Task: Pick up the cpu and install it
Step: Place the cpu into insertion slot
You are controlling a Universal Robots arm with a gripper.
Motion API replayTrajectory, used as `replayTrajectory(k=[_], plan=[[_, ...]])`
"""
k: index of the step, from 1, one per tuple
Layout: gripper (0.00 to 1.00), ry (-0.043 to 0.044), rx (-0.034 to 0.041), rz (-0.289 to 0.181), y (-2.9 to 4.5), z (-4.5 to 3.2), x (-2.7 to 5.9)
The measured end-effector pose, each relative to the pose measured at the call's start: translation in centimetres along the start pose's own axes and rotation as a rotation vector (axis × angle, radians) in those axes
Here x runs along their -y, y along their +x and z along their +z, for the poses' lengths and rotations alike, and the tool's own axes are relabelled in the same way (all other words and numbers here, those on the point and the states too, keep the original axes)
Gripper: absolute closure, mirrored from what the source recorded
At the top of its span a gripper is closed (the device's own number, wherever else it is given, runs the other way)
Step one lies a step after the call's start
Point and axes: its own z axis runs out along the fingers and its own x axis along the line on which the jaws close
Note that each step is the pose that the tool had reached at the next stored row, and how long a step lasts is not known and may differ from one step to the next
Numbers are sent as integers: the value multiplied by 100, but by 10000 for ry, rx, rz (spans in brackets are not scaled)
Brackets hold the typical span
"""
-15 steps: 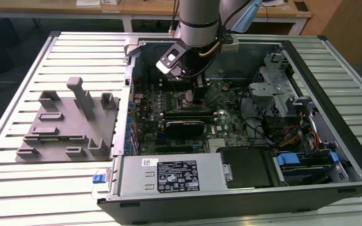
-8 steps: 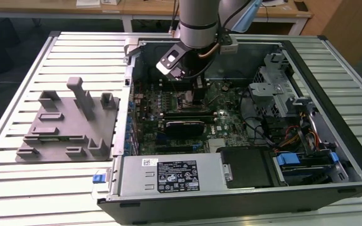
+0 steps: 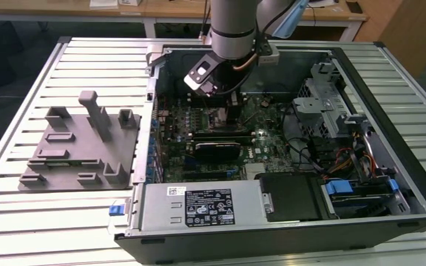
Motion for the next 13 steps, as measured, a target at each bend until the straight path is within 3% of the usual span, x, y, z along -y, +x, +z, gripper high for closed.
replayTrajectory(k=[13], plan=[[46,0,-53,3,28,60,4]])
